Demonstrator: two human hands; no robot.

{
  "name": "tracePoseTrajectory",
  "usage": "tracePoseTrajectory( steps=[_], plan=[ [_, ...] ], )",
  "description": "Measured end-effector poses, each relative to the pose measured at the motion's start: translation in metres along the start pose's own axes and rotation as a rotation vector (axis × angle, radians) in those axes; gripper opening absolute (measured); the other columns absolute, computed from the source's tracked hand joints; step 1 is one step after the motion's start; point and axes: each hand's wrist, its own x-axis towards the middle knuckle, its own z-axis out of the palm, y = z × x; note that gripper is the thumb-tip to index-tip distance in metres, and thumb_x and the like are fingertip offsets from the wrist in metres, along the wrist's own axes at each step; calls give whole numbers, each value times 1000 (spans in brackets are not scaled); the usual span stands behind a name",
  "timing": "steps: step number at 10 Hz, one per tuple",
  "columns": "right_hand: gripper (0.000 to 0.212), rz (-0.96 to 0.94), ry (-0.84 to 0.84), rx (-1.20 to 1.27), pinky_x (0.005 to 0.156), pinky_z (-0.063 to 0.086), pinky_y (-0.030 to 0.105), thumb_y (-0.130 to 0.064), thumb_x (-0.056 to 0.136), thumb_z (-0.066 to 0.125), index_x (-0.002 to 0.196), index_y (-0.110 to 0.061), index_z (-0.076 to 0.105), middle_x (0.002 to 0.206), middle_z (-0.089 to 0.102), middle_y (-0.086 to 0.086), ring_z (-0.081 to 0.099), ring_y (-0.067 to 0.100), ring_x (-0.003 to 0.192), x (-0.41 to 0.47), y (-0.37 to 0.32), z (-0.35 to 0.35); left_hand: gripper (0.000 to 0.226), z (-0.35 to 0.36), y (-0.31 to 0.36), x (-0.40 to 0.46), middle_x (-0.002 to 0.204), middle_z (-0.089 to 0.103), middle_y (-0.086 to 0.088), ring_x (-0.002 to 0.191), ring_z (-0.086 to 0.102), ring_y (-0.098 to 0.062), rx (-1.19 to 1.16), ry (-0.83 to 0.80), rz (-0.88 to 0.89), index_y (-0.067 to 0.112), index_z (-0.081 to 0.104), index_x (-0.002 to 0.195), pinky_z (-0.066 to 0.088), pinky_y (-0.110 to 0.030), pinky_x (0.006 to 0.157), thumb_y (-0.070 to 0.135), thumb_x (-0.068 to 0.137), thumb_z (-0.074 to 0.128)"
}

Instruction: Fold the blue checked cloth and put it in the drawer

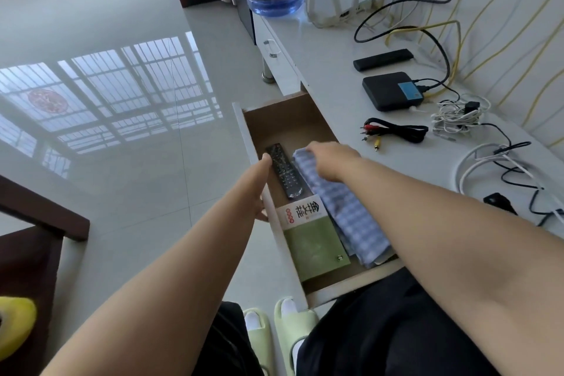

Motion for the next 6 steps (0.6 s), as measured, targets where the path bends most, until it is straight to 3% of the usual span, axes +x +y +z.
tracePoseTrajectory(
  steps=[1,3,4,5,6],
  plan=[
    [51,65,100,304,100,43,37,-2,87,36,133,-20,47,136,53,6,50,27,122,-6,16,-22,66,6,8,-7,141,44,-17,121,49,-45,-9,-58,47,14,38,137,43,-62,96,62,93,35],
    [36,159,215,433,100,46,41,-1,88,41,116,-3,62,126,61,13,55,32,118,-16,44,-44,67,25,12,-12,147,37,-13,123,47,-46,-56,-99,52,13,33,141,41,-63,97,60,93,39],
    [35,211,155,383,98,45,34,-5,91,43,121,-4,62,129,59,13,55,31,117,-15,52,-49,61,38,13,-8,143,39,-11,122,48,-44,-106,-158,62,13,39,133,45,-60,94,60,94,36],
    [38,295,79,392,91,51,37,-8,91,40,125,-5,58,128,57,15,57,32,109,-10,61,-54,63,62,15,-3,144,41,-9,122,47,-42,-182,-235,73,13,40,135,48,-56,90,60,94,34],
    [40,344,8,452,91,53,43,-8,91,41,129,-9,55,126,56,14,59,31,106,-10,69,-54,77,97,23,-5,152,35,-3,131,41,-40,-276,-296,54,13,30,146,41,-50,96,66,92,31]
  ],
)
